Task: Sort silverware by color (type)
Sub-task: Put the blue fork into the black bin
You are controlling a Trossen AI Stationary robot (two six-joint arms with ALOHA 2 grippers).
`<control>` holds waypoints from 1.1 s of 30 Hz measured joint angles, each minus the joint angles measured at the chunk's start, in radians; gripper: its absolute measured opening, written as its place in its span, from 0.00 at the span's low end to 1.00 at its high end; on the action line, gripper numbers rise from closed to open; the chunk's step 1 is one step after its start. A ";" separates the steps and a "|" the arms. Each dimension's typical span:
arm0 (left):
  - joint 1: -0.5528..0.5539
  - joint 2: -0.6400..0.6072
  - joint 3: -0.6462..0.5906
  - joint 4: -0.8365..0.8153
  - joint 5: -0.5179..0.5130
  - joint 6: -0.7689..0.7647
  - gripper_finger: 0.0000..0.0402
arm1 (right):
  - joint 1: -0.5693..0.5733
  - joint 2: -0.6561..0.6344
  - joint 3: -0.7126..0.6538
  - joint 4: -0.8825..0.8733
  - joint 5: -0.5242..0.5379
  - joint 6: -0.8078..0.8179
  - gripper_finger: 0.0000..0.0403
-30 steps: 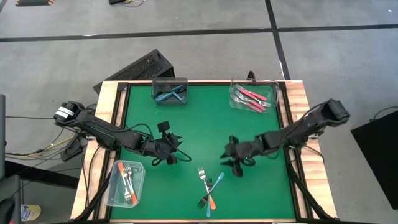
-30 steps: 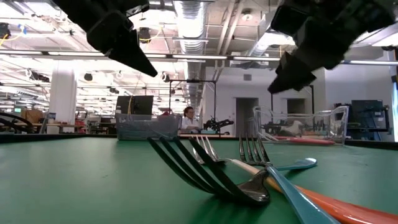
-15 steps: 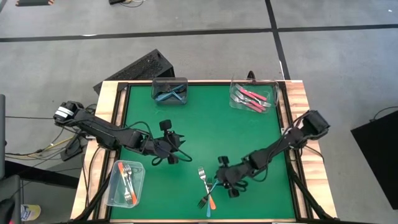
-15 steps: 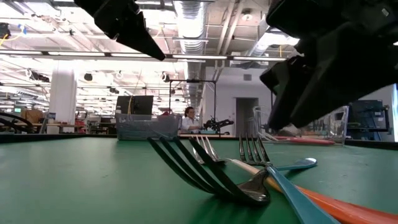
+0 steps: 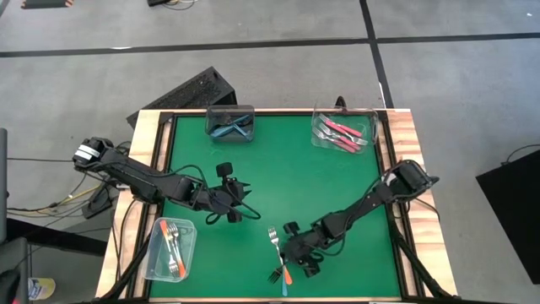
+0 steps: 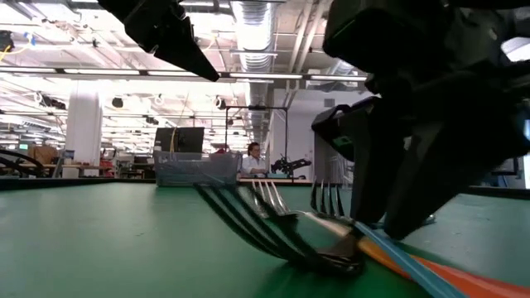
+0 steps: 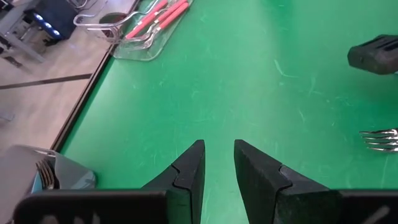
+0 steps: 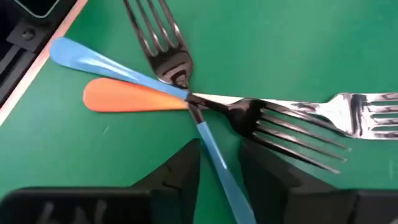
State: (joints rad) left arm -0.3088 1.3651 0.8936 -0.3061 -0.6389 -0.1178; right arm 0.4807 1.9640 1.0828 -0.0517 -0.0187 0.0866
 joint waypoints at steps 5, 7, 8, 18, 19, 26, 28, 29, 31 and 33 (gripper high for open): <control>0.000 0.000 0.000 -0.006 0.002 0.000 0.19 | -0.021 -0.006 0.010 -0.055 0.002 -0.019 0.17; 0.000 0.000 0.000 -0.020 0.001 0.000 0.19 | -0.030 -0.018 0.011 -0.095 0.004 -0.011 0.08; 0.000 0.000 0.000 -0.025 0.001 0.000 0.19 | -0.035 -0.029 0.011 -0.123 0.008 -0.009 0.05; 0.000 0.000 0.000 -0.115 -0.031 -0.077 0.19 | -0.071 -0.233 0.003 -0.613 0.141 0.219 0.04; 0.000 0.000 -0.001 -0.121 -0.040 -0.091 0.19 | -0.073 -0.254 0.003 -0.655 0.193 0.252 0.04; 0.001 0.009 -0.001 -0.032 -0.076 -0.159 0.19 | -0.111 -0.355 0.004 -0.582 0.481 0.384 0.04; 0.000 0.009 -0.002 0.001 -0.105 -0.188 0.19 | -0.123 -0.379 0.004 -0.542 0.589 0.466 0.04; 0.003 0.009 -0.002 0.014 -0.117 -0.201 0.19 | -0.128 -0.393 0.005 -0.522 0.638 0.510 0.04; 0.008 0.009 -0.002 0.037 -0.127 -0.215 0.20 | -0.132 -0.422 0.005 -0.498 0.724 0.539 0.04; 0.014 0.009 -0.006 0.081 -0.128 -0.232 0.23 | -0.131 -0.443 0.005 -0.458 0.828 0.535 0.04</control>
State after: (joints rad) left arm -0.2947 1.3739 0.8873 -0.2250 -0.7671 -0.3501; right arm 0.3494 1.5212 1.0875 -0.5097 0.8092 0.6214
